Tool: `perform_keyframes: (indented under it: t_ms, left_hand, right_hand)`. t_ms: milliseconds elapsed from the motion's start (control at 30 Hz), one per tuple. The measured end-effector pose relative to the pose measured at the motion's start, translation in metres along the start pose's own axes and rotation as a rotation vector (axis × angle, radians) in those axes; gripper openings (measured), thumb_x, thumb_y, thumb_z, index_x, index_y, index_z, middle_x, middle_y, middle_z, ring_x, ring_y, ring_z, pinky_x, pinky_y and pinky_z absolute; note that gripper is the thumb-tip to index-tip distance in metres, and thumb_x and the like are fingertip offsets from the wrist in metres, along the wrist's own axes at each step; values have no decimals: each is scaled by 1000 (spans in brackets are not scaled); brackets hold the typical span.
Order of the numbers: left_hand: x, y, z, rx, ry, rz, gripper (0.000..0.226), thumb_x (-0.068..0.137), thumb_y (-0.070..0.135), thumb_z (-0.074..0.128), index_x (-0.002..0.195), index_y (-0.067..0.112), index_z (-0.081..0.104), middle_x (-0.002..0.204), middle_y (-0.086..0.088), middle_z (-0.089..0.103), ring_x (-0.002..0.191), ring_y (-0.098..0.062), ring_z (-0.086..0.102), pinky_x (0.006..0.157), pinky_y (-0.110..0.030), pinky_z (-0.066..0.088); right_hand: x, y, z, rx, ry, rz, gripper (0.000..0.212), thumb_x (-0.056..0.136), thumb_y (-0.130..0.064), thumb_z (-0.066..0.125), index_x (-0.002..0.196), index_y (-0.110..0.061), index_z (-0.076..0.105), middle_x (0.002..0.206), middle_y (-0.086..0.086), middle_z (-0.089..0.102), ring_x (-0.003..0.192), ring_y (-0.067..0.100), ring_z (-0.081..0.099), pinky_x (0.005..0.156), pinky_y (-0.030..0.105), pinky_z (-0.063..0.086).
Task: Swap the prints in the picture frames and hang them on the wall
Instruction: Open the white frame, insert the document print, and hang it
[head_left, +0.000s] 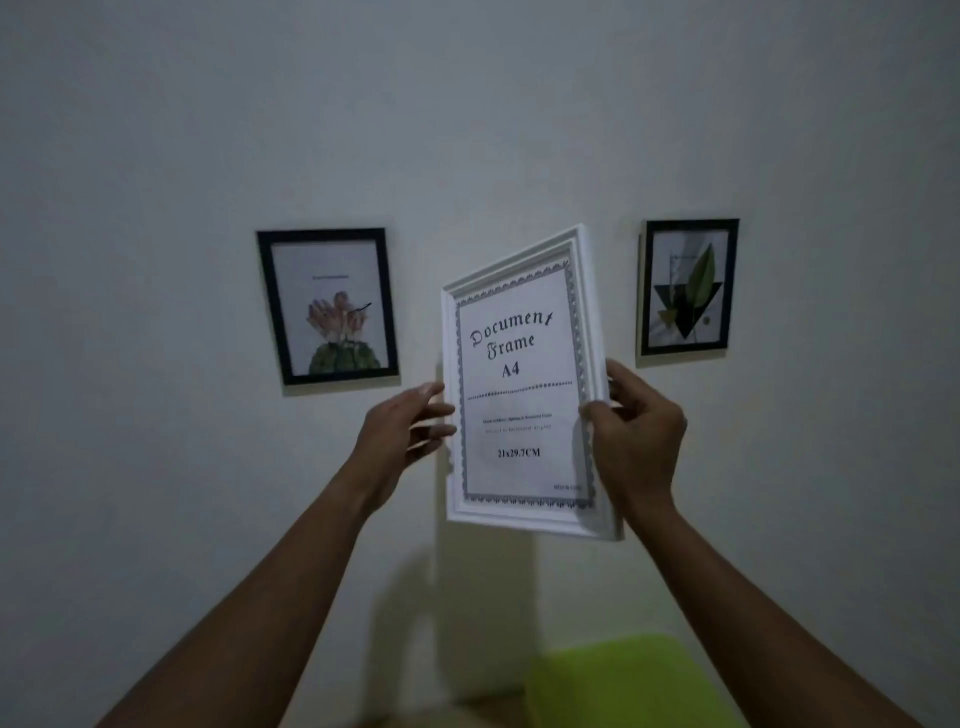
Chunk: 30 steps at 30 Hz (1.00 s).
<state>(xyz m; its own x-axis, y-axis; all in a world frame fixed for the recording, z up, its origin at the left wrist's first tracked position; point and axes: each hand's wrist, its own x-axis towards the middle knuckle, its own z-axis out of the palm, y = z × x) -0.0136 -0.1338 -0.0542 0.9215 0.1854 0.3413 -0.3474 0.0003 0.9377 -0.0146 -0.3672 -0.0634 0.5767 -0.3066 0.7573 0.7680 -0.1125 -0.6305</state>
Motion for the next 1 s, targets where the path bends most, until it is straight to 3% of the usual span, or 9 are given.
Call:
perform_keyframes:
  t_ms: [67,133,267,333,467,600,733,900,1000]
  left_hand:
    - [23,14,20,94,82,84,32,96,34,62,122,17,66,106,-1,71,92,-16,68,85,-30,51]
    - [44,18,35,176,144,116,39,95,39,63,129,20,61,116,3,66,100,-13,62,86,-29,49]
    - [67,11,58,105,20,19,46,94,54,57,125,21,65,123,1,69,114,-21,65,99,-44,51]
    - [77,7,66,32,25,68,42,95,47,58,119,15,68,119,-6,72,113,-28,67,102,-53,48]
    - [89,-7,73,32,144,97,21,99,23,59,112,11,70,106,-8,76,101,-28,72,92,-44,57]
    - [98,-27,69,59,191,90,18,97,19,62,111,11,71,104,-9,76,100,-31,71,85,-39,59]
    - [108,-42,68,46,214,108,14,96,17,64,108,15,72,103,-8,76,97,-27,72,92,-45,56]
    - [118,-56,71,31,229,109,15,95,15,64,108,17,72,104,-6,76,96,-23,72,95,-47,55]
    - [125,-60,71,20,220,112,15,96,14,64,108,17,71,105,-7,76,99,-26,72,96,-47,54]
  right_hand:
    - [39,11,-8,94,4,78,57,80,11,62,106,-40,70,87,-29,72,79,1,72,69,26,61]
    - [74,25,-16,214,1,147,54,79,14,60,113,-27,70,91,-18,75,88,11,74,79,29,60]
    - [117,56,-22,377,-46,237,50,82,19,54,116,-14,69,91,-13,76,89,10,74,76,20,57]
    - [126,76,-20,409,-64,275,48,83,18,53,114,-14,70,93,-11,77,90,13,74,77,21,57]
    - [129,118,-11,359,-131,302,47,85,14,55,116,-18,71,101,-7,77,97,18,74,79,26,59]
    - [121,140,-1,220,-158,224,44,92,3,63,110,-36,69,94,-21,74,93,2,72,77,17,56]
    - [120,154,9,157,-106,173,36,96,-6,66,125,-26,58,98,-22,66,84,-17,65,72,5,49]
    - [122,174,18,133,-86,229,36,97,-7,64,132,-7,62,106,-22,64,81,-23,60,71,1,46]
    - [124,184,21,121,-82,239,36,97,-8,64,133,-9,62,114,-17,63,83,-25,59,73,1,46]
